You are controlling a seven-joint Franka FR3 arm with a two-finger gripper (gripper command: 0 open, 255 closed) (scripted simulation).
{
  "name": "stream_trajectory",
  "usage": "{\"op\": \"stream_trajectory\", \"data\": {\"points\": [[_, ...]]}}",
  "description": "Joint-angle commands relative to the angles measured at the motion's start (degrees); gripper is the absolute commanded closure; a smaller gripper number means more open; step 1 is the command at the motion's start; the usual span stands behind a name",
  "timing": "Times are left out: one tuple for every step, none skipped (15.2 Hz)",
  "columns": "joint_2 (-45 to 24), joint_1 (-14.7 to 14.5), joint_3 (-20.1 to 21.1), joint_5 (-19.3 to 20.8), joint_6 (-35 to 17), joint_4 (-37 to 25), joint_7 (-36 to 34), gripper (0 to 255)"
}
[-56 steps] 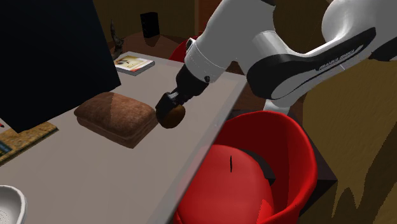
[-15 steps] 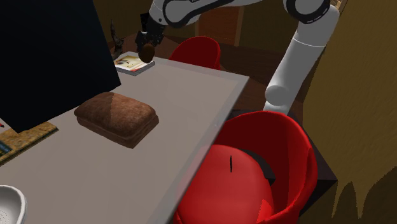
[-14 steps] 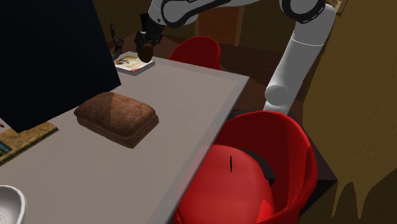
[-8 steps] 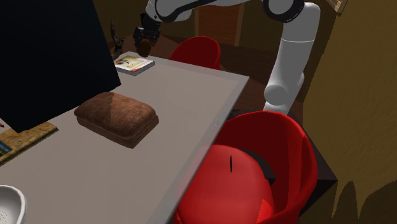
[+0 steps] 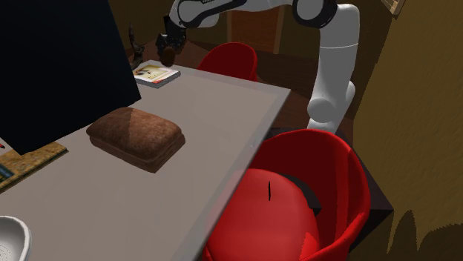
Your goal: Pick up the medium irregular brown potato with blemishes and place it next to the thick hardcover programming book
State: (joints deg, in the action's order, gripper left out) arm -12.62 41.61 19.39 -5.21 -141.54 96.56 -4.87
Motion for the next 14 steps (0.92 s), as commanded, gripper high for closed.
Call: {"op": "stream_trajectory", "data": {"points": [[-0.4,0.0,0.0,0.0,-1.4,1.0,0.2,255],[-0.5,0.0,0.0,-0.1,-2.1,1.6,0.3,255],[-0.7,0.0,0.0,-0.1,-2.8,2.1,0.4,255],[-0.9,0.0,0.0,-0.1,-3.5,2.7,0.5,255],[-1.0,0.0,0.0,-0.1,-4.2,3.2,0.6,255],[-1.2,0.0,0.0,-0.1,-5.0,3.8,0.7,255],[-1.4,0.0,0.0,-0.1,-5.7,4.3,0.7,255],[-1.7,0.0,0.0,-0.1,-6.4,4.8,0.8,255],[-1.9,0.0,0.0,-0.1,-7.1,5.3,0.9,255],[-2.1,-0.1,0.0,-0.1,-7.8,5.7,1.0,255],[-2.4,-0.1,0.0,-0.1,-8.4,6.2,1.0,255],[-2.6,-0.1,0.0,-0.1,-9.1,6.6,1.1,255],[-2.9,-0.1,0.0,-0.1,-9.8,7.1,1.2,255],[-3.2,-0.1,0.0,0.0,-10.5,7.5,1.2,255]]}}
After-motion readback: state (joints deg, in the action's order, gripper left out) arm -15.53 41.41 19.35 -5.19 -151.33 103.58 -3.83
